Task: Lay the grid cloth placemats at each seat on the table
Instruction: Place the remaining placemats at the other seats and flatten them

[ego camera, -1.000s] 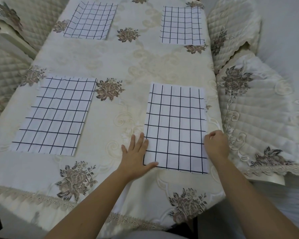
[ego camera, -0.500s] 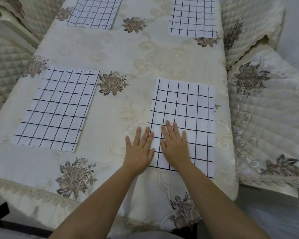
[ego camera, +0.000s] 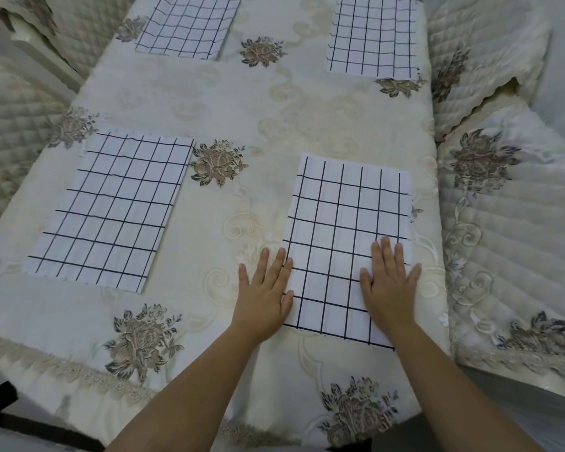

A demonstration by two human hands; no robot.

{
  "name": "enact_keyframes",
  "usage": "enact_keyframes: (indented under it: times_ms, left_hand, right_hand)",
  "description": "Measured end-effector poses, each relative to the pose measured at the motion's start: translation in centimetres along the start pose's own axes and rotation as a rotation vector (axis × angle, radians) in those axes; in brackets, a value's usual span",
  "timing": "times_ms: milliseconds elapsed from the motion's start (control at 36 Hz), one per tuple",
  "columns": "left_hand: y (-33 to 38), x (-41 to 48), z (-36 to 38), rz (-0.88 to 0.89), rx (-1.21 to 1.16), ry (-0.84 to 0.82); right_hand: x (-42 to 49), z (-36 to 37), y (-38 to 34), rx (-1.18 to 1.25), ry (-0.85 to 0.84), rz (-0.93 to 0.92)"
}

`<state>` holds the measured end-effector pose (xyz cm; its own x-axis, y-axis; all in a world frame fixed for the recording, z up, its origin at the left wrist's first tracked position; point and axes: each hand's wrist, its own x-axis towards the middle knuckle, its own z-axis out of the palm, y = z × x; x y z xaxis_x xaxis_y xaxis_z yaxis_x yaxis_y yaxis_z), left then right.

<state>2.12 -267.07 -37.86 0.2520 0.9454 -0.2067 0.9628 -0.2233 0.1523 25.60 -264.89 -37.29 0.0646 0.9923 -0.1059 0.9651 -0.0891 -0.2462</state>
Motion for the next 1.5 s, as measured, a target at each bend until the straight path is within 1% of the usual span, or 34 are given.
enact_keyframes:
  times_ms: [56, 83, 250, 306, 472, 556, 694, 806, 833, 861, 917, 944, 1000, 1056, 1111, 1167, 1222, 1278, 1333, 1417, 1500]
  left_hand:
    - [-0.1, 0.0, 0.0, 0.008, -0.008, 0.017]
    - [-0.1, 0.0, 0.0, 0.012, -0.018, 0.026]
    - [-0.1, 0.0, -0.1, 0.018, -0.031, 0.02]
    - [-0.2, 0.0, 0.0, 0.004, -0.045, 0.012]
    - [-0.1, 0.0, -0.3, 0.019, -0.065, 0.013]
    - [-0.1, 0.0, -0.3, 0.022, -0.071, 0.024]
    - [-0.1, 0.0, -0.4, 0.03, -0.093, 0.044]
    - [0.0, 0.0, -0.4, 0.03, -0.098, 0.044]
    - [0.0, 0.0, -0.4, 0.027, -0.098, 0.041]
    - [-0.1, 0.0, -0.4, 0.027, -0.098, 0.038]
    - [-0.1, 0.0, -0.5, 0.028, -0.111, 0.023]
    - [-0.1, 0.0, -0.6, 0.022, -0.121, 0.012]
    - [0.0, 0.0, -0.9, 0.001, -0.163, -0.007]
    - [0.1, 0.0, -1.6, -0.037, -0.261, 0.0]
    - [0.2, 0.1, -2.6, -0.113, -0.454, 0.01]
    - [0.0, -0.2, -4.3, -0.205, -0.686, 0.085]
    - [-0.9, -1.0, -5.9, -0.346, -0.932, 0.178]
    - [-2.5, -2.2, -7.2, -0.481, -1.12, 0.247]
    - [-4.5, -3.9, -8.0, -0.538, -1.183, 0.302]
    - [-7.8, -6.6, -8.9, -0.569, -1.24, 0.373]
    - [-11.0, -9.4, -9.3, -0.587, -1.258, 0.343]
  right_hand:
    - [0.5, -0.1, -1.2, 0.001, -0.009, -0.012]
    - [0.9, -0.2, -2.1, -0.013, -0.014, -0.046]
    - [2.6, 1.1, -8.8, -0.066, -0.124, -0.372]
    - [3.1, 1.4, -9.8, -0.103, -0.153, -0.397]
    - [6.2, 1.6, -9.1, -0.15, -0.114, -0.452]
    - [8.1, 1.5, -9.0, -0.153, -0.101, -0.451]
    - [9.8, 1.3, -9.3, -0.136, -0.095, -0.392]
    - [9.9, 1.2, -9.6, -0.096, -0.111, -0.387]
    - [9.9, 1.2, -9.7, -0.061, -0.09, -0.392]
    - [10.0, 0.9, -9.9, -0.005, -0.077, -0.382]
    - [10.4, 0.3, -10.6, 0.158, -0.077, -0.298]
    - [10.6, 0.0, -10.9, 0.28, -0.101, -0.239]
    - [10.4, -1.4, -11.9, 0.543, -0.092, -0.104]
    - [9.6, -2.9, -13.0, 0.711, -0.063, 0.025]
    - [8.5, -3.7, -14.1, 0.802, -0.06, 0.099]
    - [7.4, -4.1, -15.4, 0.879, -0.064, 0.141]
    - [6.1, -4.3, -16.8, 0.917, -0.074, 0.168]
    - [4.8, -4.3, -18.3, 0.941, -0.074, 0.169]
    - [3.3, -4.2, -20.0, 0.993, -0.076, 0.179]
    - [0.8, -3.9, -22.8, 1.069, -0.063, 0.194]
    - [-1.9, -3.3, -25.5, 1.126, -0.044, 0.225]
